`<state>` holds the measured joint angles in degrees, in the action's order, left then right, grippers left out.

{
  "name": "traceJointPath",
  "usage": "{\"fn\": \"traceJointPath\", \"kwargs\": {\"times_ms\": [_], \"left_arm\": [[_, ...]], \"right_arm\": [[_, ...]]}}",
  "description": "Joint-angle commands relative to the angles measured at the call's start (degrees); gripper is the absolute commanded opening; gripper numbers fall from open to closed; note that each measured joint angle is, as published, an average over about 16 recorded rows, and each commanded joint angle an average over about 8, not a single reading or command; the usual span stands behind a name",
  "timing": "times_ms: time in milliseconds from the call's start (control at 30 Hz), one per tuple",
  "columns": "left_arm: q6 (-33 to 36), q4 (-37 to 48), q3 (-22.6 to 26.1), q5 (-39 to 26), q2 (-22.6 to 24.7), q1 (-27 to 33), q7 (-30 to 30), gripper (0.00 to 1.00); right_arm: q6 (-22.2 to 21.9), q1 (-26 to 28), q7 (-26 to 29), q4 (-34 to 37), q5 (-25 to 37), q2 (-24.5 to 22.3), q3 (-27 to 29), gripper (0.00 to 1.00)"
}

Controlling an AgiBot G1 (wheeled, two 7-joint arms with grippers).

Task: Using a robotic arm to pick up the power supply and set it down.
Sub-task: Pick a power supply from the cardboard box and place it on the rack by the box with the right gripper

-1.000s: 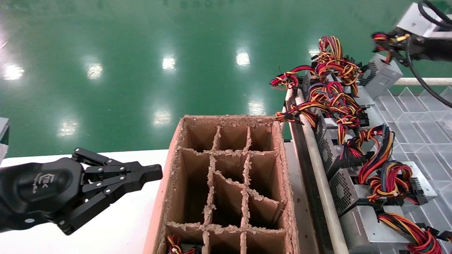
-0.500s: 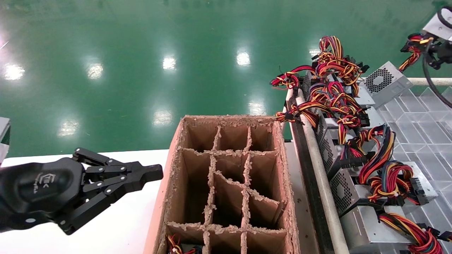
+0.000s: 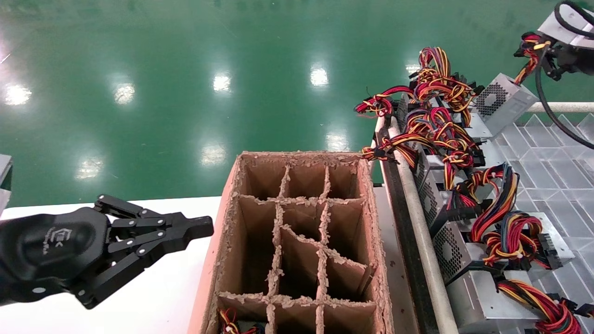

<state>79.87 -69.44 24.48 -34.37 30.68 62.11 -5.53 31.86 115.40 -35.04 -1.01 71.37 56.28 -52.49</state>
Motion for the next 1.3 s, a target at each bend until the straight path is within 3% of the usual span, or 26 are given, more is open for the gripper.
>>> {"fn": "traceJointPath", "kwargs": {"times_ms": [33, 467, 733, 1300], "left_arm": [[0.0, 0.0, 0.0, 0.0, 0.0, 0.0, 0.0, 0.0], [0.0, 0.0, 0.0, 0.0, 0.0, 0.0, 0.0, 0.0], [0.0, 0.0, 0.0, 0.0, 0.0, 0.0, 0.0, 0.0], [0.0, 0.0, 0.0, 0.0, 0.0, 0.0, 0.0, 0.0]], "right_arm": [[-0.3, -0.1, -0.4, -0.1, -0.2, 0.1, 0.1, 0.0], [4.6, -1.9, -1.3, 0.0, -1.4, 1.8, 0.9, 0.0], [6.2, -2.6, -1.1, 0.5, -1.7, 3.0, 1.1, 0.98], [8.6, -0.3, 0.9, 1.6, -1.1, 3.1, 0.7, 1.0]]}}
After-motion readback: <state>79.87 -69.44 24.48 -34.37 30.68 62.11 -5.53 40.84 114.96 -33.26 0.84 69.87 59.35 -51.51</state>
